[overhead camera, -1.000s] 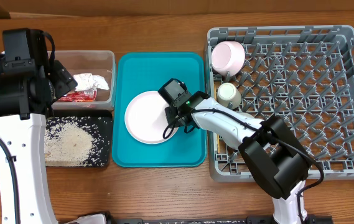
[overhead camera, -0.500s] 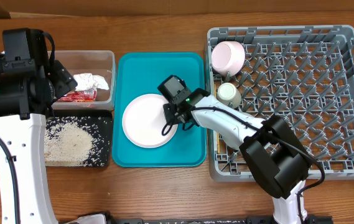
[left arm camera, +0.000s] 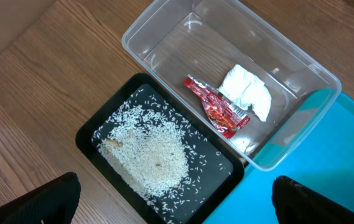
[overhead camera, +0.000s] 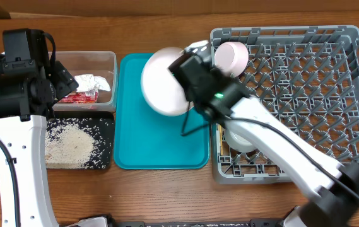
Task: Sort waste into correct bins and load items into the dishwasher
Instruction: 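Lift the white plate and carry it right into the dish rack, then stand the plate upright in the rack beside the pink bowl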
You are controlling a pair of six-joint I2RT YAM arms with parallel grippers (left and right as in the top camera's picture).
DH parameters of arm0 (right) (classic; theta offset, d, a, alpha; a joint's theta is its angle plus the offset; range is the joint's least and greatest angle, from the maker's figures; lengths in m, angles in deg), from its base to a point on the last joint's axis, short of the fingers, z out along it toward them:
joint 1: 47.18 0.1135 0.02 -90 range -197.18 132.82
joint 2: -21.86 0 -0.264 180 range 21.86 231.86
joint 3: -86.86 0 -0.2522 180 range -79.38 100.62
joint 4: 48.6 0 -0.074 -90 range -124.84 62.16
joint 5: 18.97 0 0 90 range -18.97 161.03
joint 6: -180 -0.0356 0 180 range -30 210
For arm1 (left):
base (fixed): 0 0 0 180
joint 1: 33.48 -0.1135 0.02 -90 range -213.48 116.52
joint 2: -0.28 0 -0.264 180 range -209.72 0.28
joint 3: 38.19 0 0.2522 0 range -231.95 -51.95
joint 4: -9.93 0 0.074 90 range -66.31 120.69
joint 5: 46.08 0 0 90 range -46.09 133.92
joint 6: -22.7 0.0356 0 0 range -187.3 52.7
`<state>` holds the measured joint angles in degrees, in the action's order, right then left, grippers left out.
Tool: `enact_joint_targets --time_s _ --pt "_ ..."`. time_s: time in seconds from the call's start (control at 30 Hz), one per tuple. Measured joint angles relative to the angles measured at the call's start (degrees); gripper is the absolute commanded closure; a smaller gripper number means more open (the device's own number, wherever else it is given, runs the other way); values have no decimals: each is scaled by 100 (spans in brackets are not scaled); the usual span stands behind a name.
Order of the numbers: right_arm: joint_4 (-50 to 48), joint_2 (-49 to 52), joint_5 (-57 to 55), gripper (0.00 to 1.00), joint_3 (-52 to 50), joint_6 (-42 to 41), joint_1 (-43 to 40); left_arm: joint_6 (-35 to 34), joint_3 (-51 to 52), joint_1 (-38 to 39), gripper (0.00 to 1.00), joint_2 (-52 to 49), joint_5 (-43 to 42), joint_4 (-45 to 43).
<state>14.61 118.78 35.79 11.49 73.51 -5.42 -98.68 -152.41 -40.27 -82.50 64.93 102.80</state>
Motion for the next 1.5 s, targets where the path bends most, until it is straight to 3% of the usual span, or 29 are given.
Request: enact_joint_targets --time_s 0.23,0.37,0.77,1.37,1.5 --pt "409 -575 -2564 96 33 697 -177 0 0 0 0 0 2 -2" --pt "684 -566 -3309 96 31 831 -660 0 0 0 0 0 0 0" --pt "807 -442 -2833 96 -103 905 -2120 0 0 0 0 0 0 -2" --pt "1534 417 -2177 96 -131 503 -2175 0 0 0 0 0 0 -2" --pt "1537 417 -1884 91 -131 472 -2175 0 0 0 0 0 0 -2"
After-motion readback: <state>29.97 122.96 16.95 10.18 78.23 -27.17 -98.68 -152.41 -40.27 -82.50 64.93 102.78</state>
